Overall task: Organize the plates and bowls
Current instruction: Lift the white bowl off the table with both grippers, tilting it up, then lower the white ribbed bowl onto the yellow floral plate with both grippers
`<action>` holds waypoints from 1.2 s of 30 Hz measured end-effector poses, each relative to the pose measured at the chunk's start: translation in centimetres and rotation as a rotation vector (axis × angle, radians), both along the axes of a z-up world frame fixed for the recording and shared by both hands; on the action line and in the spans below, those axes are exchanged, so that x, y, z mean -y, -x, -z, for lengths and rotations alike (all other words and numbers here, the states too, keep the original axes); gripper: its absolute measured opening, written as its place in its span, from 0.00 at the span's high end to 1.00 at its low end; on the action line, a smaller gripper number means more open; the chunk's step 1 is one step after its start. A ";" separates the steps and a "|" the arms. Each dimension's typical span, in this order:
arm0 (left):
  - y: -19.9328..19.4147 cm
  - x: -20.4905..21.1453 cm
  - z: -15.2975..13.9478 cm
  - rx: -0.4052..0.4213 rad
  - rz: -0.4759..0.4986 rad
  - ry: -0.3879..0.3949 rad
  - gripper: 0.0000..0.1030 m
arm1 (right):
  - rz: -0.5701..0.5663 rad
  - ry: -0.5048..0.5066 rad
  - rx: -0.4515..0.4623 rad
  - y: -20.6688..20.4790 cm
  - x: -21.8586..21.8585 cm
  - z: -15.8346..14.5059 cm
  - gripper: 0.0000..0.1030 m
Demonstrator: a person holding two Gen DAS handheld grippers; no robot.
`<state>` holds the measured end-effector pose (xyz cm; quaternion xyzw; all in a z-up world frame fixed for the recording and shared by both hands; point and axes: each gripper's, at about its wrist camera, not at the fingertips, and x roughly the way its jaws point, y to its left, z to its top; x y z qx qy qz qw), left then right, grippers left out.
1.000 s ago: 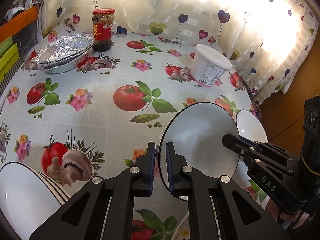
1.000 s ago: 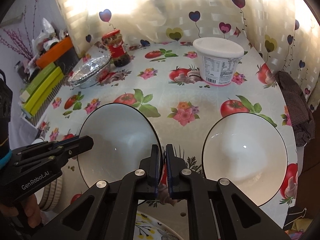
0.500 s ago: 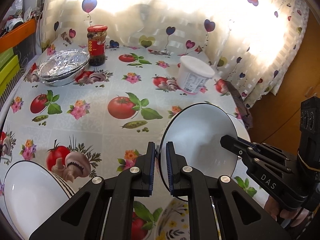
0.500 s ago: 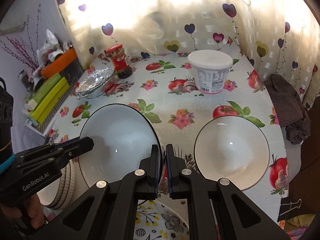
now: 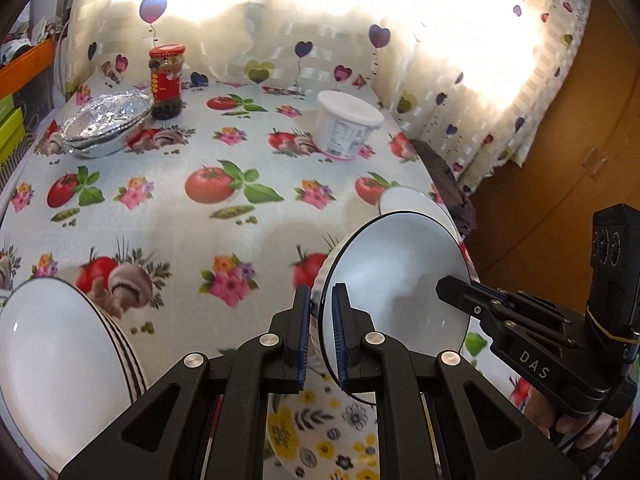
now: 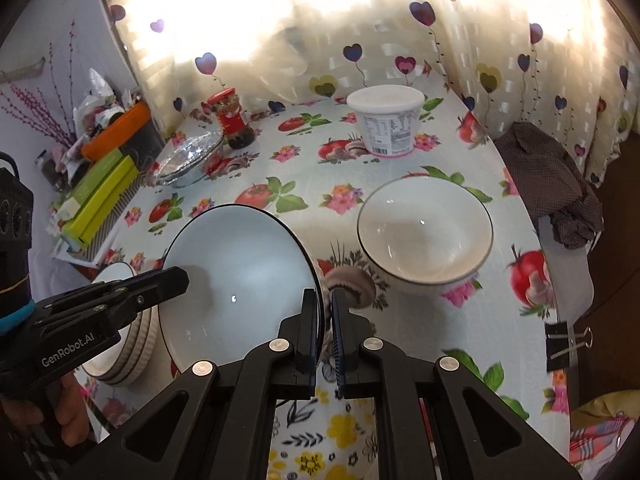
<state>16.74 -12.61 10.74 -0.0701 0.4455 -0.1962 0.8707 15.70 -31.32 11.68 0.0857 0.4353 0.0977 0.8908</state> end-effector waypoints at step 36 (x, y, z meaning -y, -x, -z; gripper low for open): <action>4.7 0.3 4.0 -0.090 0.054 -0.015 0.89 | 0.066 -0.060 -0.086 5.8 0.5 3.6 0.91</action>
